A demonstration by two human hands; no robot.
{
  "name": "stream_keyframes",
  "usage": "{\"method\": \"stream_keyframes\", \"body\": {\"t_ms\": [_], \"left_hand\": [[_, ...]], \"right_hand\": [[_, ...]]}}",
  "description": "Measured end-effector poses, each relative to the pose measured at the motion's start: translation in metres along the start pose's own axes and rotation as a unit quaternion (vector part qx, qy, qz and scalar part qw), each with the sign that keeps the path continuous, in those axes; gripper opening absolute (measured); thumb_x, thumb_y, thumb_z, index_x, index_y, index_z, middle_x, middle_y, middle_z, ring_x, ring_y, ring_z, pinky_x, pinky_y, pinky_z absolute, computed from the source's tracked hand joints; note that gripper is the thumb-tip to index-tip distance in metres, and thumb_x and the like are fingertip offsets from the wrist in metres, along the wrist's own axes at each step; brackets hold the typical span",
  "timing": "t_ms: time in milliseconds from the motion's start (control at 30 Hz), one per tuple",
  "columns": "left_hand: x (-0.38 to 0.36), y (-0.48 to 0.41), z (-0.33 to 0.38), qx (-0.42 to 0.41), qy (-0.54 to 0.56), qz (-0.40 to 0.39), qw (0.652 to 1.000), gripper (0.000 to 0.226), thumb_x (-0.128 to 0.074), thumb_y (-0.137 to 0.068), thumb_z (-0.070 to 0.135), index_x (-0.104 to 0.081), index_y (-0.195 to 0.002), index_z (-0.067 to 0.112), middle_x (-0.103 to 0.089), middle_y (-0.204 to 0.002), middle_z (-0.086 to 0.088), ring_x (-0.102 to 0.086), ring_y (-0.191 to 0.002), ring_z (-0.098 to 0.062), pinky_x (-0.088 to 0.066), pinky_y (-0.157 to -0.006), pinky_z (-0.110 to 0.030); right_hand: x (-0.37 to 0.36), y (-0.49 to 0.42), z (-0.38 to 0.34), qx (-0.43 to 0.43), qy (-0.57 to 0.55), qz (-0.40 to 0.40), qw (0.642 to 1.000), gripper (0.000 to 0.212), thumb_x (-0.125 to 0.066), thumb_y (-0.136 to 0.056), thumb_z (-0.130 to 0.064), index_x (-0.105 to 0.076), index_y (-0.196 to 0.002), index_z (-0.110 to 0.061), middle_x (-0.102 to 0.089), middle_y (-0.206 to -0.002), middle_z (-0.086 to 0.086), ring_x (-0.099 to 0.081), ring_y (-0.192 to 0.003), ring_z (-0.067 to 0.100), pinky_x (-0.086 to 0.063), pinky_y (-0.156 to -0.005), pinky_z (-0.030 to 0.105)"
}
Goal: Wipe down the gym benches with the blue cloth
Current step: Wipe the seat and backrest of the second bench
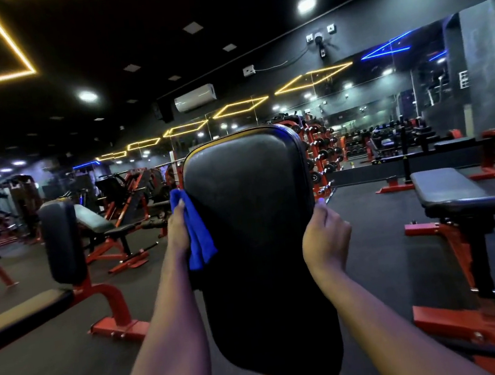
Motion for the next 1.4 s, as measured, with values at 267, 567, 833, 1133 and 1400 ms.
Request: {"method": "stream_keyframes", "body": {"t_ms": [267, 567, 833, 1133, 1400], "left_hand": [[-0.015, -0.008, 0.064, -0.115, -0.094, 0.013, 0.989, 0.06, -0.045, -0.094, 0.061, -0.044, -0.144, 0.027, -0.049, -0.135, -0.003, -0.049, -0.119, -0.021, -0.036, -0.097, -0.033], [0.007, 0.072, -0.073, 0.036, -0.019, 0.083, 0.996, 0.044, -0.042, -0.1, 0.039, -0.06, -0.121, 0.004, -0.064, -0.114, -0.01, -0.059, -0.09, -0.013, -0.048, -0.076, -0.017], [0.002, 0.053, -0.012, -0.113, -0.122, 0.059, 0.984, 0.037, -0.043, -0.098, 0.054, -0.057, -0.117, 0.026, -0.065, -0.112, -0.002, -0.059, -0.102, -0.018, -0.044, -0.088, -0.031], [0.008, 0.099, -0.091, -0.054, -0.025, 0.166, 0.984, 0.021, -0.054, -0.097, 0.027, -0.064, -0.112, 0.017, -0.067, -0.101, 0.007, -0.06, -0.103, -0.014, -0.043, -0.089, -0.027], [0.02, 0.152, -0.171, 0.067, 0.005, 0.162, 0.984, 0.065, -0.052, -0.078, 0.06, -0.06, -0.128, 0.018, -0.066, -0.122, -0.004, -0.06, -0.116, -0.021, -0.043, -0.106, -0.049]], "right_hand": [[0.0, -0.002, 0.002, 0.0, 0.004, -0.001, 1.0, 0.054, -0.037, -0.106, -0.026, -0.042, -0.053, -0.017, -0.046, -0.054, 0.004, -0.042, -0.05, 0.018, -0.027, -0.043, 0.023], [0.001, 0.001, 0.001, -0.004, -0.004, 0.001, 1.0, 0.052, -0.035, -0.106, -0.025, -0.047, -0.056, -0.015, -0.047, -0.055, 0.003, -0.042, -0.05, 0.012, -0.03, -0.046, 0.027], [0.002, 0.002, 0.001, 0.011, -0.022, -0.004, 1.0, 0.056, -0.038, -0.106, -0.023, -0.041, -0.051, -0.016, -0.04, -0.048, -0.001, -0.039, -0.038, 0.006, -0.025, -0.037, 0.018], [-0.003, -0.001, 0.007, 0.014, -0.01, 0.003, 1.0, 0.055, -0.035, -0.107, -0.027, -0.045, -0.053, -0.018, -0.044, -0.051, -0.002, -0.039, -0.045, 0.009, -0.027, -0.038, 0.019], [0.0, 0.0, 0.005, 0.013, 0.012, 0.0, 1.0, 0.055, -0.034, -0.107, -0.027, -0.042, -0.053, -0.018, -0.044, -0.052, -0.001, -0.04, -0.047, 0.008, -0.031, -0.04, 0.016]]}}
Point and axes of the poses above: each hand's wrist, its own y-axis away from the middle knuckle, its own x-axis out of the back of the hand, z = x × y, the point moved 4 cm from there along -y, towards the middle knuckle
